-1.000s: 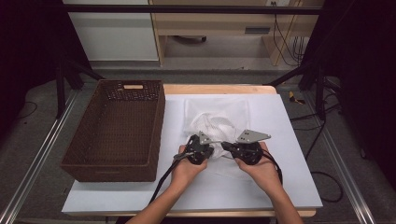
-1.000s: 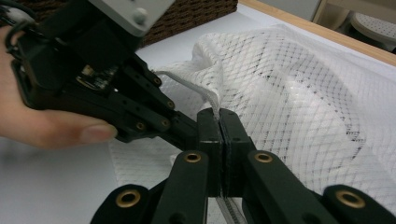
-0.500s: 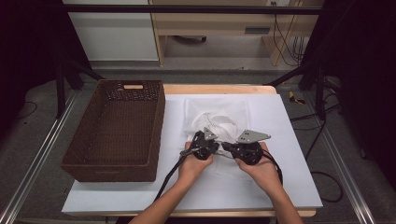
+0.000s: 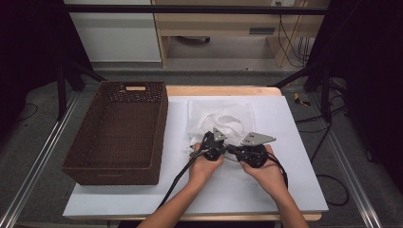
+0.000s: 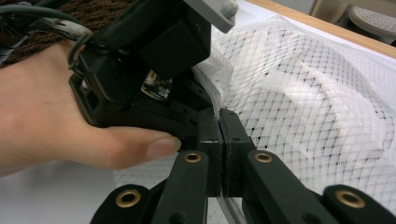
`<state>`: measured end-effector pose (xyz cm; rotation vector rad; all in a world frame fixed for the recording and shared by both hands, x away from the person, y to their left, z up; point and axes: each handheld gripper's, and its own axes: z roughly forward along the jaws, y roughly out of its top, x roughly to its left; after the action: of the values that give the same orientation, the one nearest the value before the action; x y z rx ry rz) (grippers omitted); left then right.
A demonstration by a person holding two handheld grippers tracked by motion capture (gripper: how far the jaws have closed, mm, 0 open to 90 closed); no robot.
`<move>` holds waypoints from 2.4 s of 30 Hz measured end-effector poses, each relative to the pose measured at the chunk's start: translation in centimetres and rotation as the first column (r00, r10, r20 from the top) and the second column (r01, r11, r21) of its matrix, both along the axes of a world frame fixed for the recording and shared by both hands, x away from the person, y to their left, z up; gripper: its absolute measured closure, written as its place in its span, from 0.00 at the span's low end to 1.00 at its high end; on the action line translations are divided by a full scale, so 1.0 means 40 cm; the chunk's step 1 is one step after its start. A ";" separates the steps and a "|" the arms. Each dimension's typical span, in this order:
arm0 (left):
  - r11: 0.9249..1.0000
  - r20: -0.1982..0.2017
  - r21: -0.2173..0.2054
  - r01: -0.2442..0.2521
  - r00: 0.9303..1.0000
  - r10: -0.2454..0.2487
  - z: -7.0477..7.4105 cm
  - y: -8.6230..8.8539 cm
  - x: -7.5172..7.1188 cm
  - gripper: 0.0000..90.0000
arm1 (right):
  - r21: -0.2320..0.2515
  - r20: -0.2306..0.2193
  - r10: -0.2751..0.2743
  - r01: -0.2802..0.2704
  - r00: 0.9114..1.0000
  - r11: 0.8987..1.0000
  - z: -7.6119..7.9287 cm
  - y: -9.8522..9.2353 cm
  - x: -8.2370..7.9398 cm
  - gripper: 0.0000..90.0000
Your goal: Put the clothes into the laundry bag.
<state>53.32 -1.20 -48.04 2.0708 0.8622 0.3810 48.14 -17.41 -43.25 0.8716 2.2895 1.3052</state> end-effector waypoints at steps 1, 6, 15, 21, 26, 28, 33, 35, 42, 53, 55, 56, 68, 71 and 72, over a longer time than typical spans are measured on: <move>1.000 0.001 -0.003 -0.005 1.000 0.005 -0.003 -0.001 0.003 1.00 | 0.000 -0.003 -0.002 0.002 1.000 1.000 0.000 -0.001 0.000 0.99; 1.000 0.002 -0.009 -0.014 1.000 0.014 -0.009 0.001 0.010 1.00 | 0.000 -0.005 -0.010 0.010 1.000 1.000 -0.001 -0.007 0.002 0.99; 1.000 0.009 -0.006 -0.019 1.000 0.019 -0.009 0.001 0.010 1.00 | -0.002 -0.006 -0.010 0.010 1.000 1.000 -0.002 -0.008 0.002 0.99; 1.000 0.013 0.006 -0.015 1.000 0.015 -0.005 0.004 0.004 1.00 | -0.002 -0.006 -0.011 0.011 1.000 1.000 -0.002 -0.009 0.002 0.99; 1.000 0.018 0.010 -0.009 1.000 0.009 -0.005 0.006 -0.009 1.00 | -0.005 -0.006 -0.011 0.011 1.000 1.000 -0.003 -0.011 0.003 0.99; 1.000 0.021 0.011 -0.008 1.000 0.008 -0.004 0.009 -0.014 1.00 | -0.005 -0.007 -0.012 0.012 1.000 1.000 -0.003 -0.012 0.003 0.99; 1.000 0.019 0.013 -0.005 1.000 0.004 0.002 0.022 -0.027 1.00 | -0.007 -0.008 -0.010 0.010 1.000 1.000 -0.003 -0.013 0.004 0.99; 1.000 0.022 0.017 0.005 1.000 -0.005 0.005 0.029 -0.036 1.00 | -0.008 -0.009 -0.011 0.011 1.000 1.000 -0.004 -0.014 0.004 0.99; 0.999 0.027 0.019 0.033 0.999 -0.034 0.019 0.059 -0.069 1.00 | -0.012 -0.014 -0.013 0.013 1.000 1.000 -0.006 -0.015 0.005 0.99; 0.999 0.053 0.004 0.047 0.997 -0.048 0.075 0.122 -0.121 1.00 | -0.013 -0.015 -0.016 0.016 1.000 1.000 -0.005 -0.019 0.005 0.99; 0.999 0.063 0.000 0.044 0.997 -0.043 0.089 0.137 -0.127 1.00 | -0.012 -0.013 -0.017 0.017 1.000 1.000 -0.004 -0.020 0.005 0.99; 0.999 0.066 -0.005 0.043 0.997 -0.043 0.096 0.145 -0.129 1.00 | -0.012 -0.012 -0.017 0.017 1.000 1.000 -0.004 -0.021 0.005 0.99; 0.999 0.183 0.040 0.007 0.983 -0.014 0.115 0.197 -0.122 0.72 | -0.010 -0.013 -0.016 0.016 1.000 1.000 -0.004 -0.021 0.005 0.99; 0.999 0.193 0.052 0.007 0.981 -0.016 0.103 0.199 -0.110 0.66 | -0.008 -0.014 -0.016 0.016 1.000 1.000 -0.002 -0.022 0.004 0.99; 0.998 0.198 0.059 0.004 0.980 -0.015 0.099 0.199 -0.107 0.66 | -0.007 -0.013 -0.016 0.016 1.000 1.000 -0.002 -0.022 0.004 0.99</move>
<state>49.06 6.75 -44.06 2.0487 0.7289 0.6028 48.31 -18.28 -43.32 0.8969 2.2909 1.2881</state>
